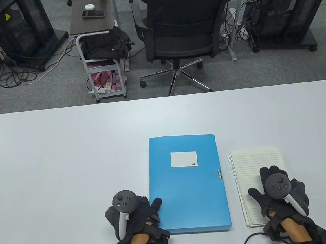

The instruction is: Insert papers into file box

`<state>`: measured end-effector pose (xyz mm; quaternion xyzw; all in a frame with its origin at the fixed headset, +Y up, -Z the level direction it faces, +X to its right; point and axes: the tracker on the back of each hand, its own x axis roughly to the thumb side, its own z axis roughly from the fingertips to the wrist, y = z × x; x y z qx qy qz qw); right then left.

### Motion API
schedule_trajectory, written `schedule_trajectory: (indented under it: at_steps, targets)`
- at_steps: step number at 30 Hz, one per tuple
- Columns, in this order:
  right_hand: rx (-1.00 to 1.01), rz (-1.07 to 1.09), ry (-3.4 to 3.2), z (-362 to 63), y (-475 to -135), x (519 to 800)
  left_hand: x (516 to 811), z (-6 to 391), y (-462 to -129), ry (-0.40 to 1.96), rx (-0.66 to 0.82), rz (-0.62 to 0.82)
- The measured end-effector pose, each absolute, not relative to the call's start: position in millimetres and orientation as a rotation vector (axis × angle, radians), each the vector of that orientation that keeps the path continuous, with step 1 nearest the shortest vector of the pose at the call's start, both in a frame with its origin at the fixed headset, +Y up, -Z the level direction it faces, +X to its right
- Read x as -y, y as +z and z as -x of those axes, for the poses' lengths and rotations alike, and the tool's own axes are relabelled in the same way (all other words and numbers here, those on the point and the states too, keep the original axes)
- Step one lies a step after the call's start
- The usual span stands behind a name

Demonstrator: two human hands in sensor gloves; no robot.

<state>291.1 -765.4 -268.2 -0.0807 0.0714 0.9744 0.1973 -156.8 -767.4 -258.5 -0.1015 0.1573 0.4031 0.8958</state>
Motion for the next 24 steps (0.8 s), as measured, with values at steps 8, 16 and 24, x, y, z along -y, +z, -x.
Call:
schedule_trajectory:
  at_steps: [8,16,24]
  targets:
    - [-0.205,0.226,2.731,-292,-267,764,744,120,-241,0.837,0.323,0.118]
    - [-0.229,0.219,2.73,-292,-267,764,771,87,-239,0.383,0.472,0.289]
    - [-0.231,0.18,2.722,-288,-263,762,768,87,-241,0.452,0.477,0.266]
